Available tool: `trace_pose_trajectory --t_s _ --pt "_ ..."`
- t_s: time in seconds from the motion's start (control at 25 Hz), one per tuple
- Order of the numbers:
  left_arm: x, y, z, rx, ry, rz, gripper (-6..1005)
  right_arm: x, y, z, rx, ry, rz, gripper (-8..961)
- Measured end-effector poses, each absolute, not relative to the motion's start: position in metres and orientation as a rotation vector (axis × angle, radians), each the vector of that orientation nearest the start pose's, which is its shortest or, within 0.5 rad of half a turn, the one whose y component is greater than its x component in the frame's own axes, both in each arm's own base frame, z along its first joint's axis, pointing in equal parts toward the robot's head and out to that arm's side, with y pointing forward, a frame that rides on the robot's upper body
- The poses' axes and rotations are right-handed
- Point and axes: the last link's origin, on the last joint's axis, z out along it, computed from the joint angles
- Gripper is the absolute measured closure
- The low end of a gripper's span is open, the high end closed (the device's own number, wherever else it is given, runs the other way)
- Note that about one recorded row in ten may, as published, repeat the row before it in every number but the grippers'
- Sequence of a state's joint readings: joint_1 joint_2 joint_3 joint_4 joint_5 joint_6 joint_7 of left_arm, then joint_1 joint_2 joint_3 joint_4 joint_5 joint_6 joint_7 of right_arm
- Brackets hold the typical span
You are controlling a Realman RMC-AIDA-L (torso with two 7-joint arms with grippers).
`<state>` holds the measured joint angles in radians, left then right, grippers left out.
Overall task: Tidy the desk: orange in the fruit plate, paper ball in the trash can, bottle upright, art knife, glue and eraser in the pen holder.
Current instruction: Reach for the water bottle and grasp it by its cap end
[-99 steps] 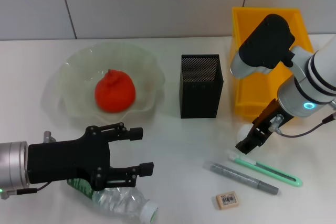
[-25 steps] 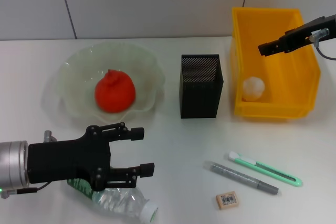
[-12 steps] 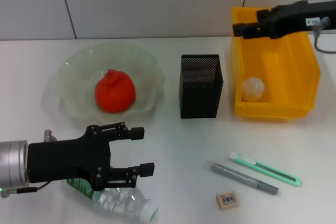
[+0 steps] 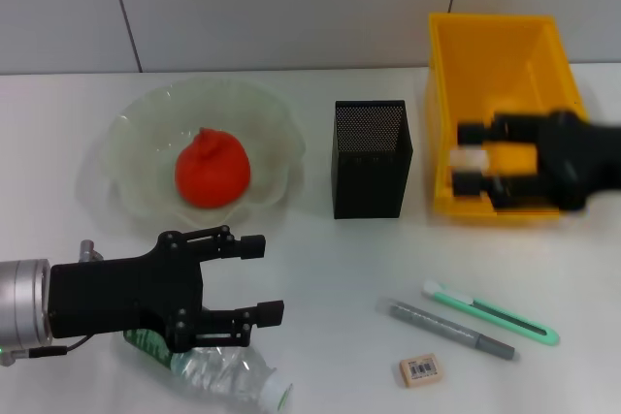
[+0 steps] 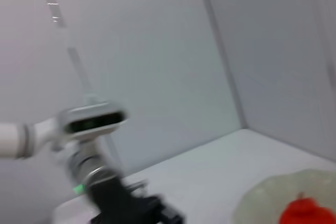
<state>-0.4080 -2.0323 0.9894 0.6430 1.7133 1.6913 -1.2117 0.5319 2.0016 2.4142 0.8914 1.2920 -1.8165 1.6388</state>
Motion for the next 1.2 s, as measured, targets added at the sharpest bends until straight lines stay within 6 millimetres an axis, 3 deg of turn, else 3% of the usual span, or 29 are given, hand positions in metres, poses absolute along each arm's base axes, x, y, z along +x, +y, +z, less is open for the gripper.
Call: trace_pose_trajectory --t_s 0.28,0.64,0.8,0.88,0.96,1.0,1.04,1.2 --pt "-0.259 0.286 -0.002 -2.872 -0.399 -0.881 207 0.265 0.295 0.045 -2.923 0.538 0.771 169" --pt "-0.261 0.286 0.001 -2.909 -0.403 -0.843 208 0.288 0.267 0.020 -2.920 0.463 0.708 170" --pt "-0.255 0.290 0.003 -2.951 -0.381 -0.832 208 0.293 0.263 0.018 -2.900 0.468 0.702 170" --pt "-0.237 0.298 0.012 -3.015 -0.307 -0.805 208 0.296 0.261 0.018 -2.890 0.485 0.698 170" --pt "-0.231 0.301 0.014 -3.038 -0.281 -0.784 208 0.297 0.261 0.019 -2.886 0.494 0.699 170" --pt "-0.217 0.307 0.017 -3.090 -0.224 -0.728 208 0.298 0.261 0.020 -2.874 0.513 0.704 170" --pt "-0.217 0.307 0.017 -3.090 -0.224 -0.728 208 0.298 0.261 0.020 -2.874 0.513 0.704 170" --pt "-0.181 0.321 0.020 -3.208 -0.055 -0.528 208 0.300 0.262 0.024 -2.854 0.557 0.704 170"
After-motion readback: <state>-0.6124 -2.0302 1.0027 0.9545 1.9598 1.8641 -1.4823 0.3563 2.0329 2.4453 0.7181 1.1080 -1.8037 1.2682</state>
